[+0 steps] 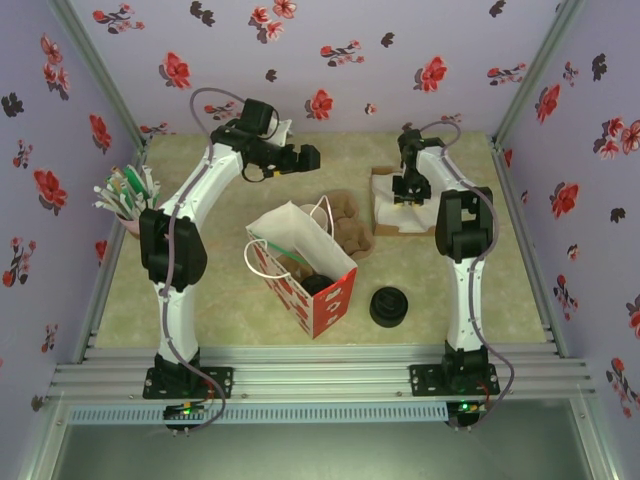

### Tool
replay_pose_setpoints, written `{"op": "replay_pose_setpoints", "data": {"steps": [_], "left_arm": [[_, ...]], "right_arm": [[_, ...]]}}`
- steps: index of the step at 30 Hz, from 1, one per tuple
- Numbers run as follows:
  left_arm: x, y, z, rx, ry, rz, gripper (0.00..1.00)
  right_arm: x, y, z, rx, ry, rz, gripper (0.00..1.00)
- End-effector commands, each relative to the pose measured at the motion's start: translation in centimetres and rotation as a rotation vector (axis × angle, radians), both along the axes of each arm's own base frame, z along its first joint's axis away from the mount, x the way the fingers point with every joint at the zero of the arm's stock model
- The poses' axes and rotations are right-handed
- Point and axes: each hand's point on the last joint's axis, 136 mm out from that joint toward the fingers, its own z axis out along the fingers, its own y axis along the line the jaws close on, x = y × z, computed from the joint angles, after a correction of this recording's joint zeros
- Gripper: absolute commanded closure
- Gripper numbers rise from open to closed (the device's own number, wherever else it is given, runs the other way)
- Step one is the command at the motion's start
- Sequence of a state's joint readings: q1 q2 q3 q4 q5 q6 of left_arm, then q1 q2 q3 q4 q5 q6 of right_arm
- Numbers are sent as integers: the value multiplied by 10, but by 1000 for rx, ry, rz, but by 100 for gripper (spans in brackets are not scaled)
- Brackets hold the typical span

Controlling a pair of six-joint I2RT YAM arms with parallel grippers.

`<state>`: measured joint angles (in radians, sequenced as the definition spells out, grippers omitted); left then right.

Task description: Pack the takeout coffee

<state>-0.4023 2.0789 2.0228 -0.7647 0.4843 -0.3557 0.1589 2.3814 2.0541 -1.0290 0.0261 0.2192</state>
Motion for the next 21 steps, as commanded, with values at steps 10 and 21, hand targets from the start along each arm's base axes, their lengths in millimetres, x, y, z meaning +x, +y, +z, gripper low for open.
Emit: {"op": "replay_pose_setpoints", "data": {"steps": [10, 21], "left_arm": [[-3, -8, 5, -7, -13, -42, 1], [-4, -8, 8, -6, -20, -43, 1]], "right_arm": [[-9, -2, 38, 11, -30, -9, 72], [-10, -2, 46, 11, -47, -7, 82]]}}
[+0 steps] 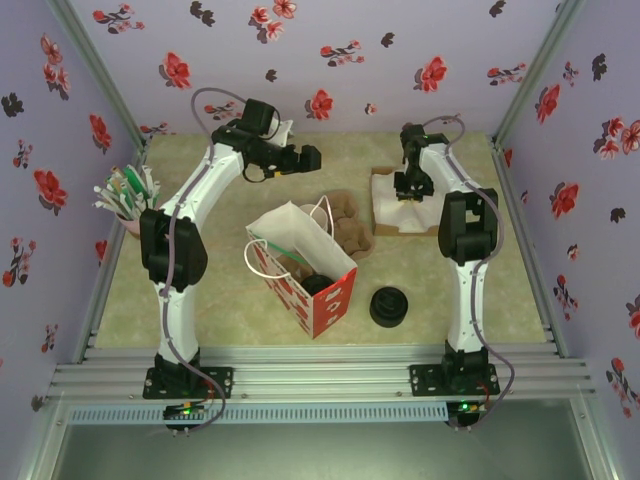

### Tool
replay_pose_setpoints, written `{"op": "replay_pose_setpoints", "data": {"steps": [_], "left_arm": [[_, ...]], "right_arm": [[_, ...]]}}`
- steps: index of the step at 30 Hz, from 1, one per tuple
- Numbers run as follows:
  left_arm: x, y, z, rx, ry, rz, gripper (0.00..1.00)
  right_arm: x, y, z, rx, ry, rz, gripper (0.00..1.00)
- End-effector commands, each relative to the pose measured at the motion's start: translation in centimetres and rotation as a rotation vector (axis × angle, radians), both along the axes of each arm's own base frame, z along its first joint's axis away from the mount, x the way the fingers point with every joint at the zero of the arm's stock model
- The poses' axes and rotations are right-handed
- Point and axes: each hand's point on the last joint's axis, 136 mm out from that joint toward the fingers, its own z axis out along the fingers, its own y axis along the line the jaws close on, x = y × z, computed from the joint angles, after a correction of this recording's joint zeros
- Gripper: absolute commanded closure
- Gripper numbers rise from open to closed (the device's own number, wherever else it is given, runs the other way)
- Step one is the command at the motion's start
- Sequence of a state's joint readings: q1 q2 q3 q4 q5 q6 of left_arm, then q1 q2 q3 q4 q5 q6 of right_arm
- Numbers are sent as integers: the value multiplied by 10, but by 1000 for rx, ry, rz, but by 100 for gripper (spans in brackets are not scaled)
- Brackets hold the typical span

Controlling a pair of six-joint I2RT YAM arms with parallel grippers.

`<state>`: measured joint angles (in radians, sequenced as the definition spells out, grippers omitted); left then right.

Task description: Pack the takeout coffee

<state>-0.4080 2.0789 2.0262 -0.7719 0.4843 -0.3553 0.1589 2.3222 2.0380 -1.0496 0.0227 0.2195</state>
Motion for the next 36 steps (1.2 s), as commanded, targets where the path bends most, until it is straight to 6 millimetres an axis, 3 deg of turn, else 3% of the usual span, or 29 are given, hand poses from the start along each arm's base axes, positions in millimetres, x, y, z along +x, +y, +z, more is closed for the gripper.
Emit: {"op": "replay_pose_setpoints", "data": {"steps": [1, 8, 9, 17, 20, 25, 31, 36], "left_arm": [[-2, -5, 10, -8, -27, -36, 1], [-5, -1, 33, -27, -106, -18, 1], [-6, 1, 40, -29, -129, -12, 1], [-22, 27, 107, -21, -390, 46, 1], [-39, 33, 136, -32, -496, 36, 1], [-81, 24, 174, -15, -660, -45, 1], [-133, 11, 201, -13, -776, -157, 1], [-161, 5, 212, -14, -830, -225, 1]], "right_arm": [[-6, -2, 26, 3, -32, -9, 83], [-6, -6, 64, -6, -135, -23, 96], [-6, -6, 73, -3, -160, -27, 100], [-10, -2, 144, 76, -369, -54, 100], [-17, 6, 174, 144, -438, -51, 100], [-35, 27, 227, 310, -532, -26, 100], [-68, 61, 290, 518, -620, 63, 100], [-103, 99, 335, 681, -661, 177, 100]]}}
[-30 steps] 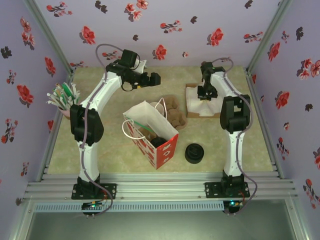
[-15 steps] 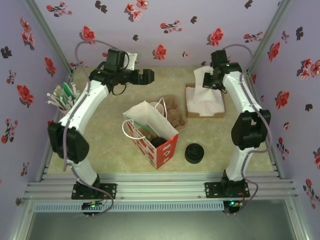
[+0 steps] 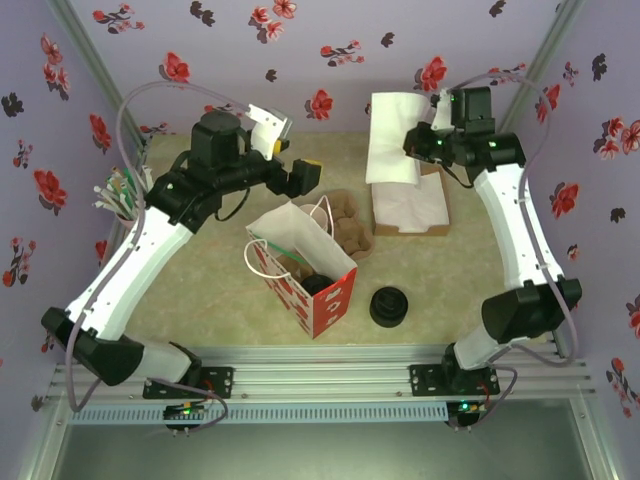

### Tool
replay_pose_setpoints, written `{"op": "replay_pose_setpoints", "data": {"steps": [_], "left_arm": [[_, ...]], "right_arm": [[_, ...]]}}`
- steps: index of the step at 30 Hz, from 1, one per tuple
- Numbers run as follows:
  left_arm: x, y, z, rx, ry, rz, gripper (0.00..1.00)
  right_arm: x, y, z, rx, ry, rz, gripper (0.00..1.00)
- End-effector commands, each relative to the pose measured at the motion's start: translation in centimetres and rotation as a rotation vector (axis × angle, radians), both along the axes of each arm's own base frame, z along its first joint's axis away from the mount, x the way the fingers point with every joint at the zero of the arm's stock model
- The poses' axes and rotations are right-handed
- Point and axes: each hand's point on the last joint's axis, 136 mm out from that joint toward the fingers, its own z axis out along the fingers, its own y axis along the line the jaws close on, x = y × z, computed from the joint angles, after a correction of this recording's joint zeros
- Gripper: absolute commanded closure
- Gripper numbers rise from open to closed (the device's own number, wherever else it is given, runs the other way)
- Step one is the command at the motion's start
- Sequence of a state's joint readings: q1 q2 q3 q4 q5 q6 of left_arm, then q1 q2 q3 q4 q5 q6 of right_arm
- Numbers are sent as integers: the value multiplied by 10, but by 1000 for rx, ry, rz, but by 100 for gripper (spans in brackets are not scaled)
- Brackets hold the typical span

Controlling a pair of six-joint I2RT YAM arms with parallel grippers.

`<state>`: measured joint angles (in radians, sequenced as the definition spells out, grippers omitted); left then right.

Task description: Pack the takeout coffee

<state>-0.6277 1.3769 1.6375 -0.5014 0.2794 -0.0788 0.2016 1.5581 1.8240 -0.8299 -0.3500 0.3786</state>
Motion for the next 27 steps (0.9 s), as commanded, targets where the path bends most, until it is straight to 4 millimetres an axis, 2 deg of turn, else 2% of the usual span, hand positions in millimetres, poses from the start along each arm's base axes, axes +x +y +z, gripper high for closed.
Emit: {"op": "replay_pose_setpoints", "data": {"steps": [1, 4, 7, 13, 22, 27], "left_arm": [[-13, 5, 10, 30, -77, -13, 1], [-22, 7, 19, 8, -85, -17, 1], [-43, 4, 34, -14, -122, -57, 1], [-78, 11, 54, -8, -208, -122, 1], [-108, 17, 36, 167, -278, -243, 0], [-109, 18, 27, 235, -294, -245, 1]], "right_arm": [[-32, 40, 37, 132, -48, 150, 100], [-56, 67, 58, 158, -85, 245, 100], [-80, 92, 72, 169, -104, 332, 100], [-120, 132, 84, 157, -100, 491, 100], [-175, 173, 87, 169, -69, 735, 100], [-198, 183, 89, 183, -50, 822, 100]]}}
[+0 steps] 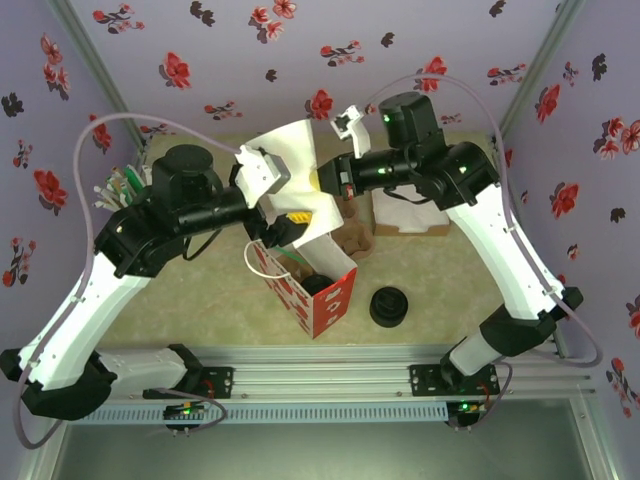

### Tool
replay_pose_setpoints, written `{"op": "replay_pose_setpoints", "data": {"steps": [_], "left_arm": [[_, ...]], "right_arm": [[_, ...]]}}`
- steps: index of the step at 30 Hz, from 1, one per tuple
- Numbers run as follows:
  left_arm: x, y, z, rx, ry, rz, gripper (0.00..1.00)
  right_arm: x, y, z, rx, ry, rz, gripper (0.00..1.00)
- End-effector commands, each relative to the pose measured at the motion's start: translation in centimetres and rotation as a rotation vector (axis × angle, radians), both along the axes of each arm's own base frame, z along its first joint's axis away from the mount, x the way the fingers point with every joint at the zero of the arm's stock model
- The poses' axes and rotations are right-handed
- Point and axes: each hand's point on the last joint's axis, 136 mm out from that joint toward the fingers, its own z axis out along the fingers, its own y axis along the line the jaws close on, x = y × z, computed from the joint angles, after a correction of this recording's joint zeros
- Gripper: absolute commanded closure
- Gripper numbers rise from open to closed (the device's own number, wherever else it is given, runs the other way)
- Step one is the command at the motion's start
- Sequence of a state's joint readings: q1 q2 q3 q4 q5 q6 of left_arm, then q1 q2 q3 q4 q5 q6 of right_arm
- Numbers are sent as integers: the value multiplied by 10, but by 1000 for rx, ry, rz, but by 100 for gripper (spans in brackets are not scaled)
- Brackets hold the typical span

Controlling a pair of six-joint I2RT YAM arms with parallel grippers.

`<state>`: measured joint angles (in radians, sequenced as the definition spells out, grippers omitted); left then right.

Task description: Pack the takeout coffee

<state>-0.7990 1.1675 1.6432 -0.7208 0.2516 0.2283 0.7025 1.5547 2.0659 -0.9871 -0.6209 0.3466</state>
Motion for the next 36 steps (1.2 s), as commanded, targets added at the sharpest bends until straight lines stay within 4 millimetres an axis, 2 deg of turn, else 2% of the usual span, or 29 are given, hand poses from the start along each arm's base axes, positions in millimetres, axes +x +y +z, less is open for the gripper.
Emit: {"op": "replay_pose_setpoints", "data": {"steps": [1, 7, 13, 20, 22, 25, 30, 36], "left_arm": [[0, 5, -3, 80, -53, 6, 1], [0, 7, -13, 121, -43, 16, 1], [-9, -3, -18, 112, -12, -43, 1], [-23, -3, -2, 24, -13, -84, 1], [-27, -3, 1, 6, -9, -97, 3], [-31, -1, 3, -11, -1, -106, 14], [-36, 1, 5, -27, 18, -110, 45], [-38, 4, 1, -30, 39, -100, 78]], "right_arm": [[-24, 5, 12, 28, -13, 100, 100], [-50, 14, 23, 86, 5, 206, 100], [-62, 27, 29, 129, 34, 263, 100], [-76, 40, 41, 166, 29, 306, 100], [-78, 40, 44, 174, 24, 310, 100], [-77, 40, 46, 180, 20, 304, 100], [-74, 41, 43, 166, 17, 285, 100], [-70, 40, 45, 169, 5, 264, 97]]}}
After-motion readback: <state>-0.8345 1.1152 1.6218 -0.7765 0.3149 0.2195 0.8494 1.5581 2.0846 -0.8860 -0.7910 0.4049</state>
